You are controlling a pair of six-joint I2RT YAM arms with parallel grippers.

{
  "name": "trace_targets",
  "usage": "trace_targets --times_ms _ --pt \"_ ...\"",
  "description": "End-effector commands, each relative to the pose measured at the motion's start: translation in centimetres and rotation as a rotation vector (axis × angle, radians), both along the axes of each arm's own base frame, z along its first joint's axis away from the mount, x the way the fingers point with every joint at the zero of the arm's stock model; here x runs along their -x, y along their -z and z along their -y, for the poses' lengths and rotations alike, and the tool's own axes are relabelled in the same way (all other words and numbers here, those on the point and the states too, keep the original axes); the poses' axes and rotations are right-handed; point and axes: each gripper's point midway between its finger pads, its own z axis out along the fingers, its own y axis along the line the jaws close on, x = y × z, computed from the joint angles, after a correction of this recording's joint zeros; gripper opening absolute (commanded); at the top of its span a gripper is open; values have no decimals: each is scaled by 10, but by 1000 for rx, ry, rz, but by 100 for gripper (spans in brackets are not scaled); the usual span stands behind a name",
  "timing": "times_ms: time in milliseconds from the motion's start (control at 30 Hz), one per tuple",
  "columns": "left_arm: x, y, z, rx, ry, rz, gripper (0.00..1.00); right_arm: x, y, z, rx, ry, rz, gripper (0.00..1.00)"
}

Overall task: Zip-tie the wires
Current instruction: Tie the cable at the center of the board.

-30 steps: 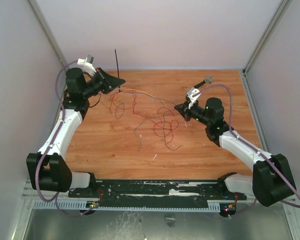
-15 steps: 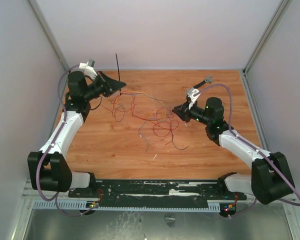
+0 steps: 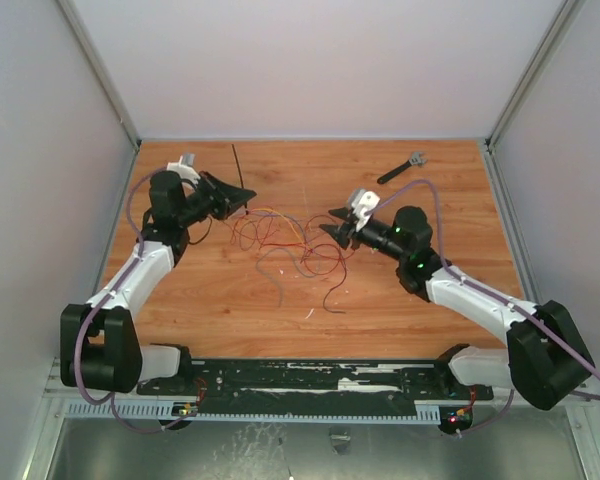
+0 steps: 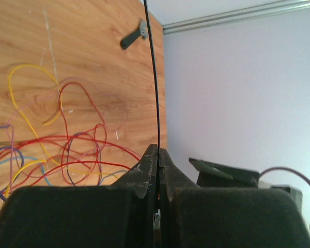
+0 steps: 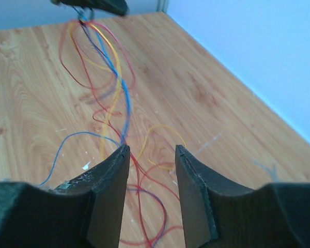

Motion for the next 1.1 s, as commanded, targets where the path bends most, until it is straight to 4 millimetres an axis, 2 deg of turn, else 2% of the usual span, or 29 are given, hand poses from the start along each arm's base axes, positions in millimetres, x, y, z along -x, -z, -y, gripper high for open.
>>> trace_targets --times_ms 0,167,367,533,633,700,900,1067 --pt "7 10 -1 45 -65 -38 0 6 -11 -20 54 12 235 42" --pt "16 28 -3 55 -90 -80 0 28 -8 -50 38 -95 321 44" --pt "23 40 3 56 -77 -94 0 32 3 -86 67 -193 325 49" --pt "25 45 5 58 -70 -98 0 16 7 -101 108 -199 337 61" --pt "24 42 6 56 -71 -86 0 5 7 -107 123 -182 345 69" --pt "24 40 6 56 -70 -80 0 -1 11 -111 136 -177 347 71" --pt "25 34 7 60 -61 -63 0 -9 28 -124 171 -209 310 68" --pt "26 30 8 63 -53 -56 0 -16 41 -126 207 -215 274 44"
